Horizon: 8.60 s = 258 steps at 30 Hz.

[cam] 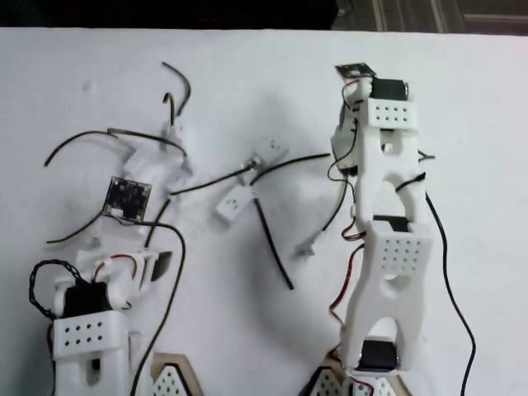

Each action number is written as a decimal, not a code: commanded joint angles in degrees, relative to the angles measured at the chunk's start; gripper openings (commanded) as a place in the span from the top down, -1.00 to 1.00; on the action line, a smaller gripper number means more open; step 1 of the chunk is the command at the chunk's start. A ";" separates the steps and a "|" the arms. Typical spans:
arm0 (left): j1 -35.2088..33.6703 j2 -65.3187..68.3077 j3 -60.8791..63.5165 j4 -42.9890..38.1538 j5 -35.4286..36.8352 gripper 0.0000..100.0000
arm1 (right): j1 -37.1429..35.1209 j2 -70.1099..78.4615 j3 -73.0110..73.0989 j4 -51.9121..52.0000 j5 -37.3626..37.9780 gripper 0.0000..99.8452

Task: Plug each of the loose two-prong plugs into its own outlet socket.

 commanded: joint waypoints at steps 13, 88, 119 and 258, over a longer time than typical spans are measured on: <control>-0.40 -0.92 -0.26 -1.14 0.18 0.37 | -6.46 -27.65 37.19 0.57 -5.54 0.97; -0.48 -0.92 -0.35 -1.23 0.18 0.37 | -19.82 -32.22 48.44 -3.21 -21.01 0.96; -0.48 -0.92 -0.26 -1.32 0.53 0.37 | -25.98 -85.58 86.42 -33.54 -13.80 0.96; 33.54 100.26 -100.75 2.55 -0.70 0.48 | -11.12 -129.19 126.59 -70.20 -29.10 0.97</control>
